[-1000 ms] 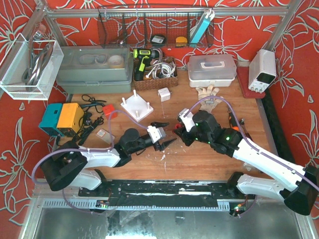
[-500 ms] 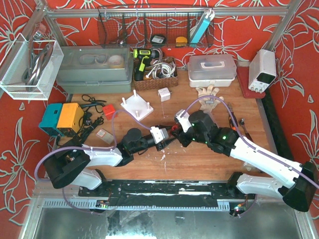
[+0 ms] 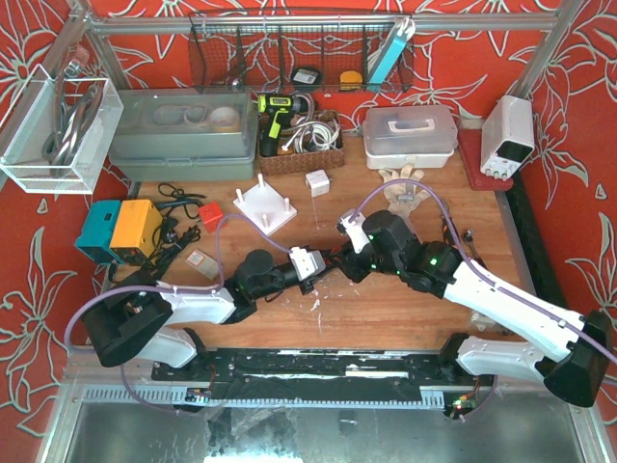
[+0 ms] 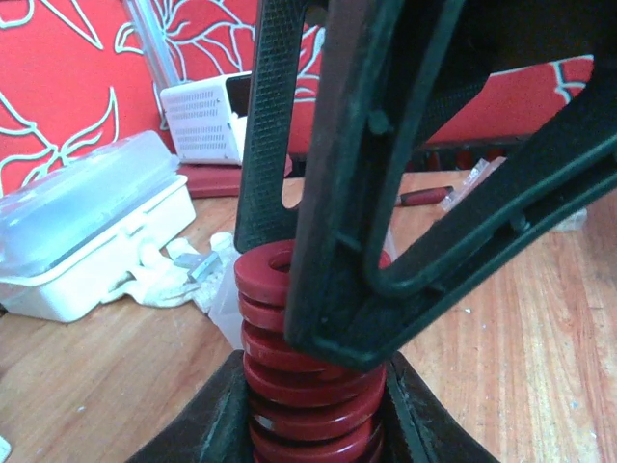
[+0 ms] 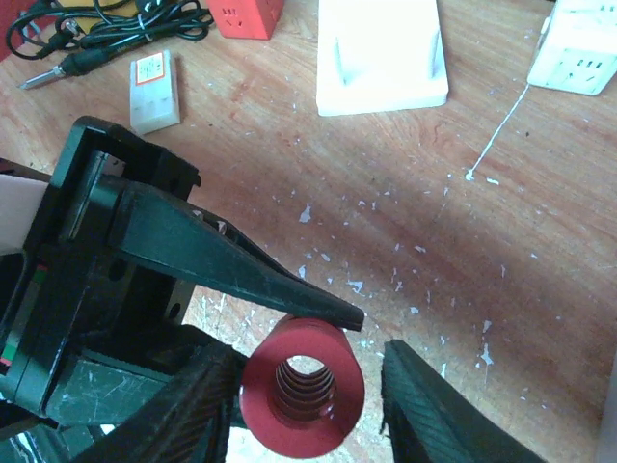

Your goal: Install the large spring

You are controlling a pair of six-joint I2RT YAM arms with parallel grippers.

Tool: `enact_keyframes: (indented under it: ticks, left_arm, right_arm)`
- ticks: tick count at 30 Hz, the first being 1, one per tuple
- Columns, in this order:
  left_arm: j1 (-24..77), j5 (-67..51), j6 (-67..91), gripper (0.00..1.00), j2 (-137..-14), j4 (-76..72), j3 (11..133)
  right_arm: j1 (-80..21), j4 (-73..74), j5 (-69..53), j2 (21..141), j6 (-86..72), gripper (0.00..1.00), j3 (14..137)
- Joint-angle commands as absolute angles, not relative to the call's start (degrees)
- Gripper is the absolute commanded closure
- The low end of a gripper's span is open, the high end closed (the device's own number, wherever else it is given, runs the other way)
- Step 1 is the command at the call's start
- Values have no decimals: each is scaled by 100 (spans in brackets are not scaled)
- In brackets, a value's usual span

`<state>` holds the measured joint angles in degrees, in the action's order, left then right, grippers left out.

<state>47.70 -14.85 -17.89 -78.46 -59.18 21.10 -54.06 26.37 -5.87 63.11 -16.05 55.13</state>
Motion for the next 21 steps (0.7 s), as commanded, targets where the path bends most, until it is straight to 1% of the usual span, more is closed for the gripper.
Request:
enact_keyframes:
  ticks: [1, 3, 6, 9, 11, 17, 18, 21]
  left_arm:
    - [4799, -1404, -1850, 91, -7673, -6217, 2043]
    - [4797, -1400, -1830, 91, -7664, -6228, 2041]
    - [4799, -1428, -1819, 91, -7664, -6263, 2028]
    - [4799, -1446, -1798, 90, -7653, -6314, 2009]
    - [4799, -1467, -1802, 88, -7649, -6324, 2007]
    - [4799, -1431, -1857, 84, -7620, -6328, 1953]
    - [4799, -1429, -1863, 82, -7620, -6328, 1949]
    - [4799, -1360, -1856, 67, -7600, -6311, 1929]
  right_arm:
    - [-5449, 2879, -550, 6283, -1844, 56, 5676]
    - [-5454, 2928, -514, 6306, -1854, 61, 5686]
    - [-5457, 2914, -561, 6359, -1880, 60, 5678]
    - [-5449, 2846, -689, 6429, -1898, 63, 5678]
    - [-5450, 2756, -785, 6443, -1897, 68, 5667]
    - [-5456, 2646, -811, 6457, -1755, 88, 5635]
    - [-5452, 2653, -824, 6476, -1712, 90, 5638]
    - [-5457, 2802, -811, 6557, -1580, 95, 5725]
